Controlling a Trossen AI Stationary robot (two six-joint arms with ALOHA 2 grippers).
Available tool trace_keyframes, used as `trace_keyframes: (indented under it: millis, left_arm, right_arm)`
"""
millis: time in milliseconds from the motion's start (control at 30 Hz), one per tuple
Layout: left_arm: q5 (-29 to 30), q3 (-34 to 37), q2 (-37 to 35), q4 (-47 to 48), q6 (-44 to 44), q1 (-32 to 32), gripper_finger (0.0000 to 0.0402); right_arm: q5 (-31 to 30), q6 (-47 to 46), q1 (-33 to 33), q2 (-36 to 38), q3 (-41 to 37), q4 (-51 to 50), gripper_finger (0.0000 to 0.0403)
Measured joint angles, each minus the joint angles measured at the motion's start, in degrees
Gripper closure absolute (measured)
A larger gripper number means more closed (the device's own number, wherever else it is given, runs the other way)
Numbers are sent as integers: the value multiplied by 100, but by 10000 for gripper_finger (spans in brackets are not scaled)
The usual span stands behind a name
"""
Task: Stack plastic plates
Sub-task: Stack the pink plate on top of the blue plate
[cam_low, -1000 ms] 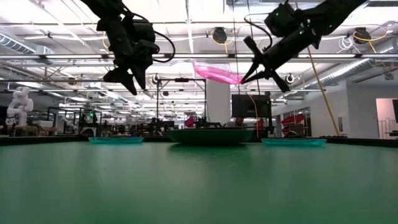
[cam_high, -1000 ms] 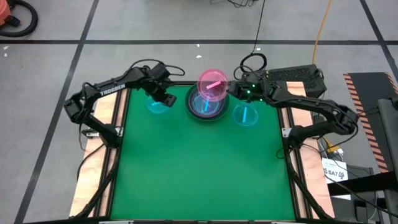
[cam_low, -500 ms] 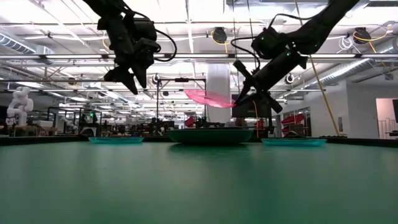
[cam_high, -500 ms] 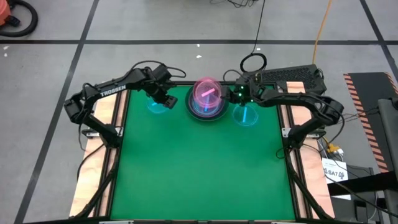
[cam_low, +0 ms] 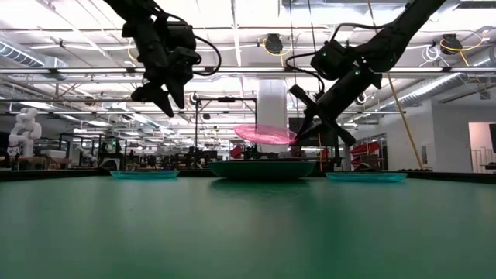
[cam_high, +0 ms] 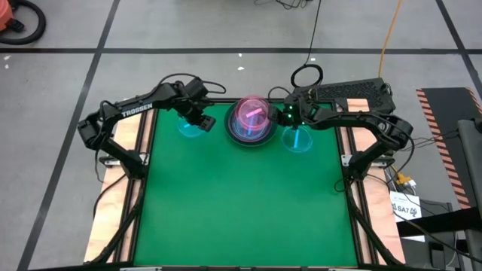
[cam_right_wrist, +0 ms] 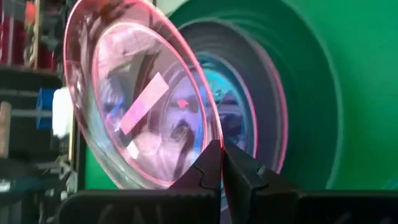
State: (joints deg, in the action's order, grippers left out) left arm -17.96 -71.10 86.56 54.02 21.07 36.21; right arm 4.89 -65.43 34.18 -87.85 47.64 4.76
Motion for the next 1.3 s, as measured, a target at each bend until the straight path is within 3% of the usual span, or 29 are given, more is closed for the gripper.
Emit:
trace_keyframes:
  millis: [733, 1300]
  left_arm:
    - [2, 1, 0, -59, 1, 2, 222]
    - [2, 1, 0, -54, 49, -97, 222]
  right_arm:
    - [-660, -250, -495, -2, 0, -269, 402]
    - [-785, -243, -495, -2, 0, -329, 319]
